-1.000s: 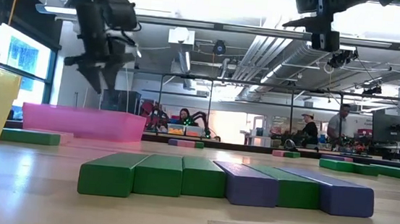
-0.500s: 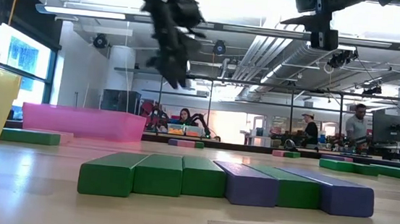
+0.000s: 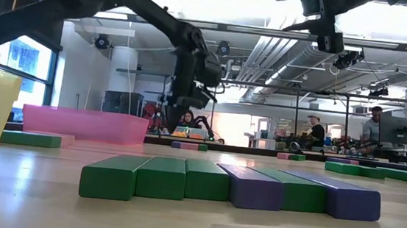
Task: Sort blocks
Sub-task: Put the violet block into the pink bin
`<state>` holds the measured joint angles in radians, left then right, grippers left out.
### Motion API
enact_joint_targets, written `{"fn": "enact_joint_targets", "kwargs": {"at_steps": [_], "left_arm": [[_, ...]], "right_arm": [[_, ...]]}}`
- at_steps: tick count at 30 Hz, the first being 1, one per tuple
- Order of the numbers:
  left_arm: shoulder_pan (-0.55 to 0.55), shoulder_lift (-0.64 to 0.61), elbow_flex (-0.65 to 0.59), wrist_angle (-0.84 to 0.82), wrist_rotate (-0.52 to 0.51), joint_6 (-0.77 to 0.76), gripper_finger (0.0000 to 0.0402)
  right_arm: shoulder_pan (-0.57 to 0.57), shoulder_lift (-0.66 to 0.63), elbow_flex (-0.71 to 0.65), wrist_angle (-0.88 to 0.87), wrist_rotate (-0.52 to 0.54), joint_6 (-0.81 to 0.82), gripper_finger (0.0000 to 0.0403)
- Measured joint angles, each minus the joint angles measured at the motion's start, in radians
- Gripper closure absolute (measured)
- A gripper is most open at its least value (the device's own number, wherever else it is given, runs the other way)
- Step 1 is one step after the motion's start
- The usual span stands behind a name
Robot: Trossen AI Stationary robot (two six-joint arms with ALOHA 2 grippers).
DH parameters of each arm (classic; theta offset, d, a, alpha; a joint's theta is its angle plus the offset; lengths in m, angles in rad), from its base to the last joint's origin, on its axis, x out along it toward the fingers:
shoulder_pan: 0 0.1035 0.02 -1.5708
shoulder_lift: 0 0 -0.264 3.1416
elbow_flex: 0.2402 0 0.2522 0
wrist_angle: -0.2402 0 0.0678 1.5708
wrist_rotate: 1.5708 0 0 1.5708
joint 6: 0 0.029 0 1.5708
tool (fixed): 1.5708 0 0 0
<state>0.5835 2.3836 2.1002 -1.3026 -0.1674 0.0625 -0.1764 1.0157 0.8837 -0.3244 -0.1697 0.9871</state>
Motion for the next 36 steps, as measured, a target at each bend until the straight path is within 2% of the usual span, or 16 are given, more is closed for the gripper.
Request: {"fn": "enact_joint_targets", "kwargs": {"at_steps": [11, 17, 25, 36], "left_arm": [[0.013, -0.003, 0.002, 0.101, 0.003, 0.163, 0.0401], [0.046, 0.013, -0.003, 0.115, 0.011, 0.148, 0.0401], [0.055, 0.027, -0.002, 0.154, 0.073, 0.227, 0.0401], [0.042, 0.065, 0.002, 0.082, 0.084, 0.206, 0.0401]], "right_arm": [[0.0, 0.0, 0.0, 0.0, 0.004, 0.0, 0.0233], [0.0, 0.0, 0.0, 0.0, 0.004, 0.0, 0.0233], [0.0, 0.0, 0.0, 0.0, 0.011, 0.003, 0.0233], [0.0, 0.0, 0.0, 0.0, 0.012, 0.001, 0.0233]]}}
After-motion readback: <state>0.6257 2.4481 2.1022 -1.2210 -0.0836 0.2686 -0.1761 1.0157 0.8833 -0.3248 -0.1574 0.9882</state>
